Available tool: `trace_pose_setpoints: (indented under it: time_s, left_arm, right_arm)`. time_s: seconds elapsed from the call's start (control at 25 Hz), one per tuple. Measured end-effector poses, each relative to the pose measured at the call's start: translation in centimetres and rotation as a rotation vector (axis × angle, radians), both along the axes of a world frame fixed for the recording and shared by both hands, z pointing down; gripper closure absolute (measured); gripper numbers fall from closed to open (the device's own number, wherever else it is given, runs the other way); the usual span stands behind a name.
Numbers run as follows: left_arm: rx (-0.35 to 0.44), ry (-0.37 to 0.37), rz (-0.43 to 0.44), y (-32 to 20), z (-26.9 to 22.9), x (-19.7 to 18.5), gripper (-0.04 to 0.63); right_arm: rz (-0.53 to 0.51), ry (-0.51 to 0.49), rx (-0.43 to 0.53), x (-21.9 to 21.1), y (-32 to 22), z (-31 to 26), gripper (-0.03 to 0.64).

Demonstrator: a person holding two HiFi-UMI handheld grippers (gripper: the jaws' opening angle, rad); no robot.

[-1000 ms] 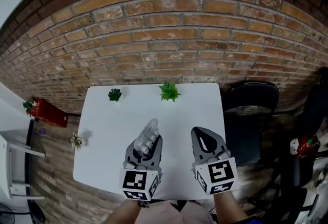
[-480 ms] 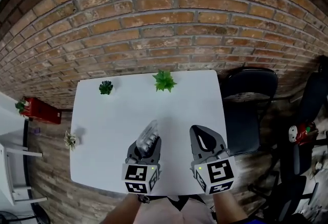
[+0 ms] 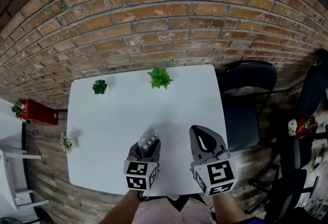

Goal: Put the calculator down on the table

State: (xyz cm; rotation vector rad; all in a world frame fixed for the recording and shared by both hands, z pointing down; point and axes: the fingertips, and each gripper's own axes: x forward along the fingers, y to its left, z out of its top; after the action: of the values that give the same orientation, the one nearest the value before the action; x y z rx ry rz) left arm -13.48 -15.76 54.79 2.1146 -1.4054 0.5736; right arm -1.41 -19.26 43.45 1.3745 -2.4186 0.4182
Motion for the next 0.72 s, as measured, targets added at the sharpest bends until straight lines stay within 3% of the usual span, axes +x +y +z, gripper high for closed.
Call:
trace_pose_setpoints:
  time_s: [0.72]
  left_arm:
    - [-0.104, -0.05, 0.041, -0.4, 3.7, 0.5, 0.457]
  right_arm:
    - [0.046, -0.009, -0.017, 1.7, -0.8, 0.7, 0.614]
